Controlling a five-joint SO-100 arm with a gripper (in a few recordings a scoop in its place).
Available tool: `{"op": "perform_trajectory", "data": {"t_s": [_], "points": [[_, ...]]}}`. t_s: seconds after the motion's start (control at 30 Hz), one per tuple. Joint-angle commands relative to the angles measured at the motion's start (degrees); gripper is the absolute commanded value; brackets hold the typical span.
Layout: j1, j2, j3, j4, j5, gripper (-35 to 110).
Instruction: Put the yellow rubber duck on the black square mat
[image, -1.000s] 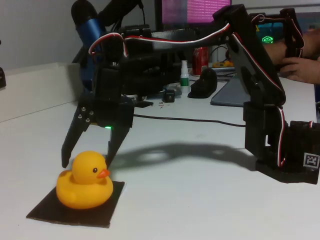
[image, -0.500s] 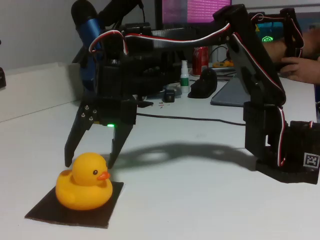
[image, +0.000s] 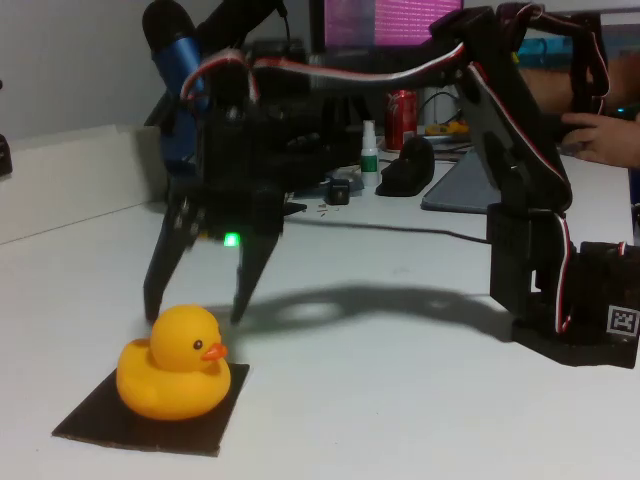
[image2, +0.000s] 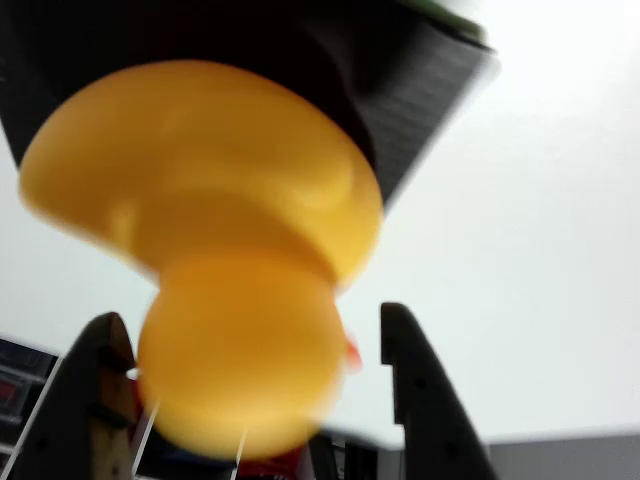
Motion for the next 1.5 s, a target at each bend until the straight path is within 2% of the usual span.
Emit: {"op": "perform_trajectory", "data": {"t_s": [0.0,0.4,0.73,1.03,1.27,1.47], "points": [[-0.8,11.1,-1.7,1.4,-1.5,29],[1.1,26.4,-1.5,11.9,-1.3,28],[13.8,27.1,-2.1,12.0,-0.4,28],[24.4,41.4,-1.4,12.9,-0.4,28],[36.9,48.7,8.1,12.0,6.6,28],[40.0,60.3,20.0,8.5,7.3,28]]}}
